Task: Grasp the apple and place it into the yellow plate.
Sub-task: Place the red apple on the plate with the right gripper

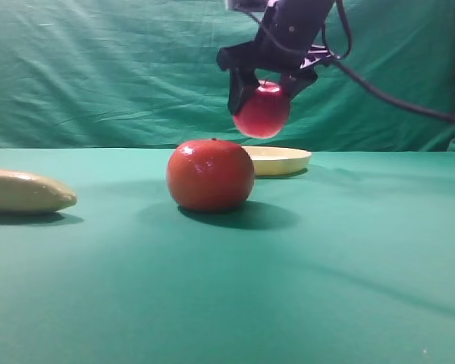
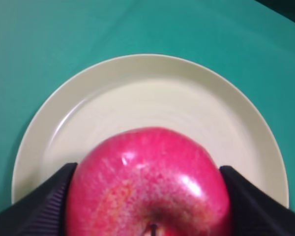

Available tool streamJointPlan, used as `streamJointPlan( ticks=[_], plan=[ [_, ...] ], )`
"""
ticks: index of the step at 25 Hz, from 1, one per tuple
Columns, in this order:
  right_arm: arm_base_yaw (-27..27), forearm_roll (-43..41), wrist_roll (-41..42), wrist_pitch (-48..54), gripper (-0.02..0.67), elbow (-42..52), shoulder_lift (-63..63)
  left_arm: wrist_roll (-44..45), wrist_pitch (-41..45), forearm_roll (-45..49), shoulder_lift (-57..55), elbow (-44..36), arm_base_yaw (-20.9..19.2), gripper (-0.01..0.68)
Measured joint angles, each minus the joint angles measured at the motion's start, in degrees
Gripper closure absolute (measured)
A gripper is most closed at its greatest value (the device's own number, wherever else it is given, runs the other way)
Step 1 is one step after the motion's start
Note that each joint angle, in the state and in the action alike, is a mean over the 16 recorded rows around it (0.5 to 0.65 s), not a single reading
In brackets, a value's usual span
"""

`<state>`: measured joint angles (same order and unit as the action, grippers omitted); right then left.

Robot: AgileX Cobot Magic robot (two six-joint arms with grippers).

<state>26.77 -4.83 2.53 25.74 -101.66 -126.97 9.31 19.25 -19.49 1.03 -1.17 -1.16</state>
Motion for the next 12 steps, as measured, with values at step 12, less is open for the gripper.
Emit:
streamJointPlan(
  ticks=[12],
  plan=[
    [0.1, -2.7, 0.2, 4.0, 0.127, -0.1, 8.5, 0.0, 0.0, 0.0, 0.0, 0.0, 0.0, 0.516]
  ],
)
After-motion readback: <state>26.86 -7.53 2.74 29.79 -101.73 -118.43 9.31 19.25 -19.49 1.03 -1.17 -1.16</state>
